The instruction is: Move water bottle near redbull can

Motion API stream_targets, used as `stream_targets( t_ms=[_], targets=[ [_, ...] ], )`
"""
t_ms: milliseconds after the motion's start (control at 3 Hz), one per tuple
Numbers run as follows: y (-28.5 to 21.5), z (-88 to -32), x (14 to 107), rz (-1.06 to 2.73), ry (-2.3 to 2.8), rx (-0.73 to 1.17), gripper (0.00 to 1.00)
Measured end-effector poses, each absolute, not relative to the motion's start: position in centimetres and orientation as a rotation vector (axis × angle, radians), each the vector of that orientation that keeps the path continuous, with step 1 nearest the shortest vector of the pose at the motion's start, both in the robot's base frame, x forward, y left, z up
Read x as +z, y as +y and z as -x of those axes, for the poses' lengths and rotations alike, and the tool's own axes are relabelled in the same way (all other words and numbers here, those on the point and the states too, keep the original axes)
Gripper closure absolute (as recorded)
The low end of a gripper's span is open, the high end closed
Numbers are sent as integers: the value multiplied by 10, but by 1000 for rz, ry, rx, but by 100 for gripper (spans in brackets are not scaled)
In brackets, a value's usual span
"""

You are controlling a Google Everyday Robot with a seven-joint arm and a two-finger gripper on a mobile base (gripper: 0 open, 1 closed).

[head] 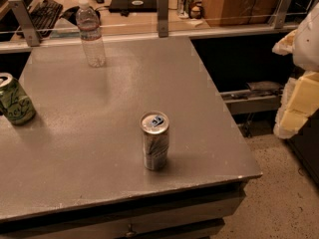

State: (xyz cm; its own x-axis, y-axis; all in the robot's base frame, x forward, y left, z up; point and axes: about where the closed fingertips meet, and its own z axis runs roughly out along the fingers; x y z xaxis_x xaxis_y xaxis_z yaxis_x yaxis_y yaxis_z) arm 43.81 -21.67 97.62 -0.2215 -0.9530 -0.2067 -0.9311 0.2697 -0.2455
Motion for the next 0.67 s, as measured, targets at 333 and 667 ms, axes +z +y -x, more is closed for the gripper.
stream_targets(
  t_ms=[333,667],
  targets=[
    [-217,-438,976,1725,2232,-99,0],
    [-190,-459,975,1761,2141,-53,0]
  ],
)
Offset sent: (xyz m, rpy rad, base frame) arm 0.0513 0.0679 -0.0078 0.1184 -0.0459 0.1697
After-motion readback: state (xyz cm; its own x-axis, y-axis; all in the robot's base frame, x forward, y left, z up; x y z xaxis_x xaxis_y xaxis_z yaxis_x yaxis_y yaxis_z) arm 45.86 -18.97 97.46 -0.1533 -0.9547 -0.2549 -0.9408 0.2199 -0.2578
